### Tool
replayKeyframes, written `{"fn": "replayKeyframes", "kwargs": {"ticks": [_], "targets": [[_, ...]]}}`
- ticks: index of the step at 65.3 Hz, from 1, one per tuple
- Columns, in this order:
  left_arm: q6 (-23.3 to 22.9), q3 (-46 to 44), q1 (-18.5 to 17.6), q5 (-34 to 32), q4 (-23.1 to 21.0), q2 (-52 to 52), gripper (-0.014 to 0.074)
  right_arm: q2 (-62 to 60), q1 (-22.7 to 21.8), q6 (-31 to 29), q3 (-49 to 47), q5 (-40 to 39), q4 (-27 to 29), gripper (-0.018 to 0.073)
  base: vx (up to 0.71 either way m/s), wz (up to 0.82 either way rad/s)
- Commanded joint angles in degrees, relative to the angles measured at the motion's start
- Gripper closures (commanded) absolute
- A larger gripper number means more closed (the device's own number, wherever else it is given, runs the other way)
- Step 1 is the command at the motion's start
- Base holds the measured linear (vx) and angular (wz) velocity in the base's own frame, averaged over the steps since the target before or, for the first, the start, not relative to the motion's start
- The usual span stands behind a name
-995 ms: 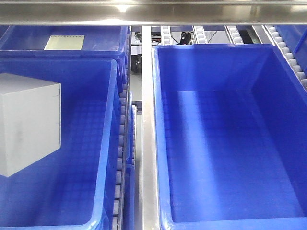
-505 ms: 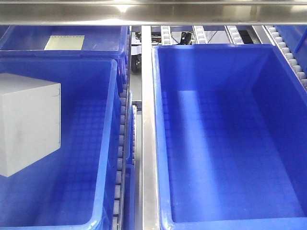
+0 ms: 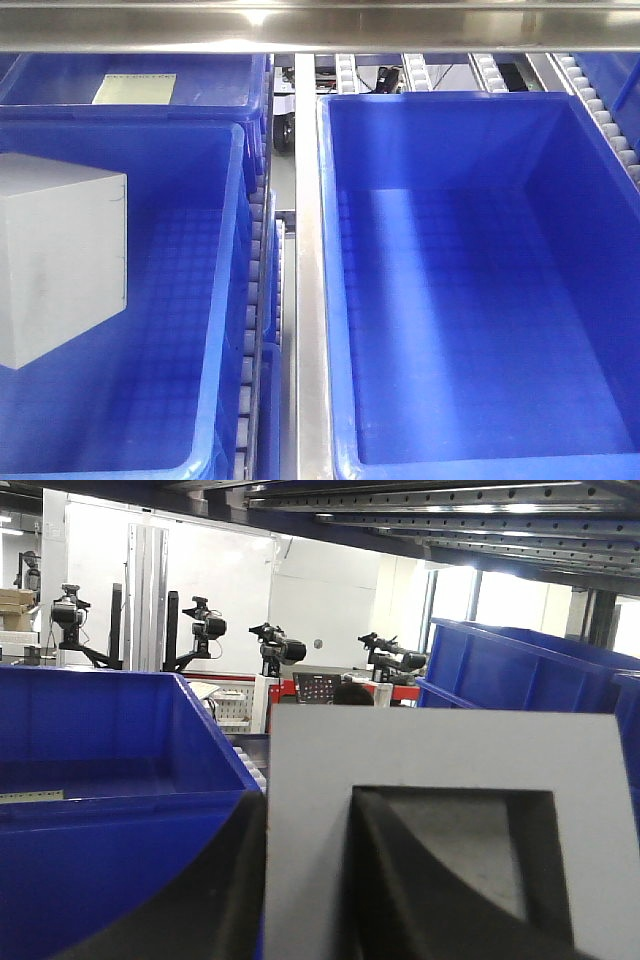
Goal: Sort gray base to blue bin
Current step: 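Turn and stop in front of the rack of open blue bins, then swing the left gripper with the block over the farther blue bin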
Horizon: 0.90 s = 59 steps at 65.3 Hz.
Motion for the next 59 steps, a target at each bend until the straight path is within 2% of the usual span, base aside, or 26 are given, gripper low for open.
{"fn": "replayKeyframes", "kwargs": {"ticks": [1, 5, 13, 18, 24, 28, 36, 37, 43, 50, 59], "targets": [[-0.31, -1.6, -0.27, -5.53, -0.13, 0.11, 0.0576, 0.05, 0.0, -0.52, 0.02, -4.04, -0.47, 0.0564, 0.0, 0.0], [-0.31, -1.6, -0.27, -4.35, 1.26, 0.39, 0.0576, 0.05, 0.0, -0.52, 0.02, -4.04, -0.47, 0.0564, 0.0, 0.0], [-0.36, -1.75, -0.27, -4.93, 7.01, 3.07, 0.0576, 0.05, 0.0, -0.52, 0.02, -4.04, -0.47, 0.0564, 0.0, 0.0], [-1.08, -1.75, -0.32, -8.17, 8.83, 5.43, 0.0576, 0.05, 0.0, -0.52, 0.02, -4.04, -0.47, 0.0564, 0.0, 0.0], [-4.15, -1.75, -0.32, -12.97, 9.68, 8.93, 0.0576, 0.05, 0.0, -0.52, 0.02, -4.04, -0.47, 0.0564, 0.0, 0.0], [-7.25, -1.75, -0.32, -16.68, 12.36, 11.53, 0.0576, 0.05, 0.0, -0.52, 0.02, -4.04, -0.47, 0.0564, 0.0, 0.0], [-15.33, -1.75, -0.32, -25.25, 25.0, 16.84, 0.0576, 0.05, 0.0, -0.52, 0.02, -4.04, -0.47, 0.0564, 0.0, 0.0], [-17.02, -1.75, -0.32, -26.92, 27.97, 17.79, 0.0576, 0.05, 0.0, -0.52, 0.02, -4.04, -0.47, 0.0564, 0.0, 0.0], [-24.66, -2.17, -0.32, -33.55, 34.64, 23.33, 0.0576, 0.05, 0.0, -0.52, 0.02, -4.04, -0.47, 0.0564, 0.0, 0.0], [-30.96, -4.72, -0.32, -37.64, 38.79, 30.04, 0.0576, 0.05, 0.0, -0.52, 0.02, -4.04, -0.47, 0.0564, 0.0, 0.0], [-35.04, -10.63, -0.32, -38.95, 43.62, 36.85, 0.0576, 0.05, 0.0, -0.52, 0.02, -4.04, -0.47, 0.0564, 0.0, 0.0]]}}
